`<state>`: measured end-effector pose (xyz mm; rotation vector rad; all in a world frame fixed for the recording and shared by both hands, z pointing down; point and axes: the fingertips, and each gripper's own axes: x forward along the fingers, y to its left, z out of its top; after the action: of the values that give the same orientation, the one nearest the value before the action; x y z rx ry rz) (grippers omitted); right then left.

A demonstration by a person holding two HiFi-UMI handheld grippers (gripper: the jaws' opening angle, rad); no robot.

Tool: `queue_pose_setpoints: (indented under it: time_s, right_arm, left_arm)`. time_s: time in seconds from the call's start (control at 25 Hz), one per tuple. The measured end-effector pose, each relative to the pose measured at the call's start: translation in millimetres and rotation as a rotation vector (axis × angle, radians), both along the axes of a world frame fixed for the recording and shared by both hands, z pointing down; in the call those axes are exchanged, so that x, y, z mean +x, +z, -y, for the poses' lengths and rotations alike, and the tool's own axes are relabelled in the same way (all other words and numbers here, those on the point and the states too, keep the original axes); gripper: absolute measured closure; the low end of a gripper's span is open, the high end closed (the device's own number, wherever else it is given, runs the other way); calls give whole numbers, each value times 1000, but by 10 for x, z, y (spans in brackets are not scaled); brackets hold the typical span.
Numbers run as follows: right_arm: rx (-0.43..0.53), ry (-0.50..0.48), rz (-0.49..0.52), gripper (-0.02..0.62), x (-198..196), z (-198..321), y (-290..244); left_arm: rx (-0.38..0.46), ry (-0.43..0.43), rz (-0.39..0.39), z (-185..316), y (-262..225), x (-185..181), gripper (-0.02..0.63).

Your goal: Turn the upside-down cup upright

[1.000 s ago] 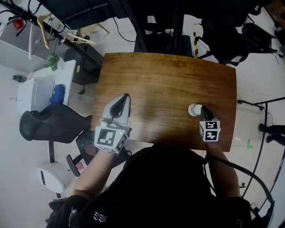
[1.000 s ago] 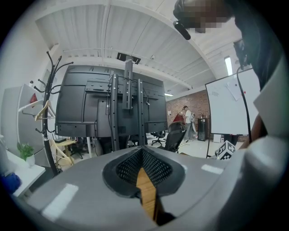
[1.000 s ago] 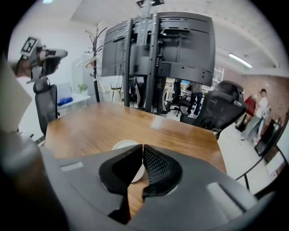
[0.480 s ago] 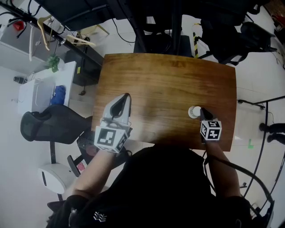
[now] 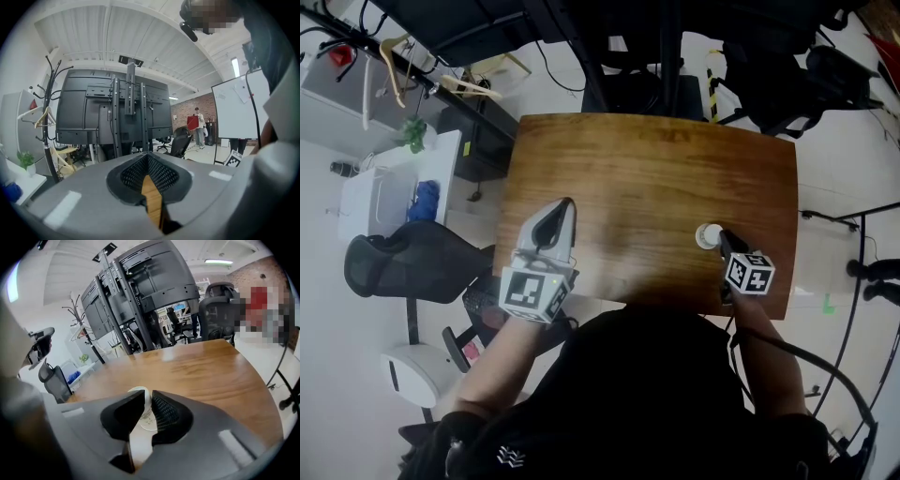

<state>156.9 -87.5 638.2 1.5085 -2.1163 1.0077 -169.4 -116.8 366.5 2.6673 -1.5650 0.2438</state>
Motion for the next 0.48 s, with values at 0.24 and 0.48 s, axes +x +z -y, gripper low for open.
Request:
queue_pose_setpoints:
  time_s: [0.24, 0.48]
  right_arm:
    - [46, -9, -253, 568, 214, 13, -137]
    - [55, -76, -587, 571, 447, 25, -253]
  left_arm:
    - [3, -1, -6, 12, -7, 10, 606]
    - [4, 10, -14, 12, 6, 53, 606]
